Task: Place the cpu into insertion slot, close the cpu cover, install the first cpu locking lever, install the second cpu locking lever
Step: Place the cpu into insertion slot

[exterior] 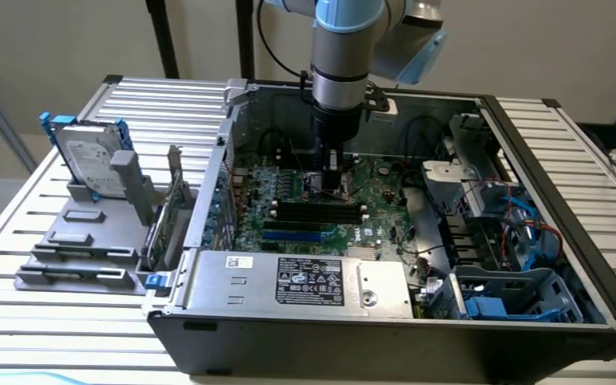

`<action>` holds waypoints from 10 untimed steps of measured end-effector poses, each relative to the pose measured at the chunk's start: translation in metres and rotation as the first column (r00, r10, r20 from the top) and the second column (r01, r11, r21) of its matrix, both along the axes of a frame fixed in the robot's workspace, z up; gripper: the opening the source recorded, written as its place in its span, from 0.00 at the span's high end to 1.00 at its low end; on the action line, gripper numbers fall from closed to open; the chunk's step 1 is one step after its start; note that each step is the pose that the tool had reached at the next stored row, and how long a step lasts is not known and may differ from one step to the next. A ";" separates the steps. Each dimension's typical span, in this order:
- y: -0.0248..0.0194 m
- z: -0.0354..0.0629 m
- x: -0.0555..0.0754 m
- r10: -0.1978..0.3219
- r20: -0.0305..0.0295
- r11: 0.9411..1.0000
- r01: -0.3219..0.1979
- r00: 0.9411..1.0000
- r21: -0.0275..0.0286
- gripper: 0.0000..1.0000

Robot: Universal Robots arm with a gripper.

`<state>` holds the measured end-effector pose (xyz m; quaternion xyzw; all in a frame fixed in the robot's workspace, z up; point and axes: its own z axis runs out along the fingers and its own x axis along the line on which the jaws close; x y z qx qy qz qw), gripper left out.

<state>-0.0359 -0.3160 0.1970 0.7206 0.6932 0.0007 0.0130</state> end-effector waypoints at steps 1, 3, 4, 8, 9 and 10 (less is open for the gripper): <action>0.0000 -0.0001 0.000 0.000 0.000 1.000 0.000 1.000 -0.001 0.45; 0.0000 -0.0002 0.001 0.000 0.000 1.000 0.000 1.000 -0.001 0.45; 0.0000 -0.0002 0.001 0.000 0.000 1.000 0.000 1.000 -0.002 0.45; 0.0000 -0.0003 0.001 0.000 0.000 1.000 0.000 1.000 -0.002 0.45; 0.0000 -0.0003 0.001 0.000 0.000 1.000 0.000 1.000 -0.003 0.45; 0.0002 -0.0005 0.001 0.000 0.001 1.000 0.000 1.000 -0.002 0.45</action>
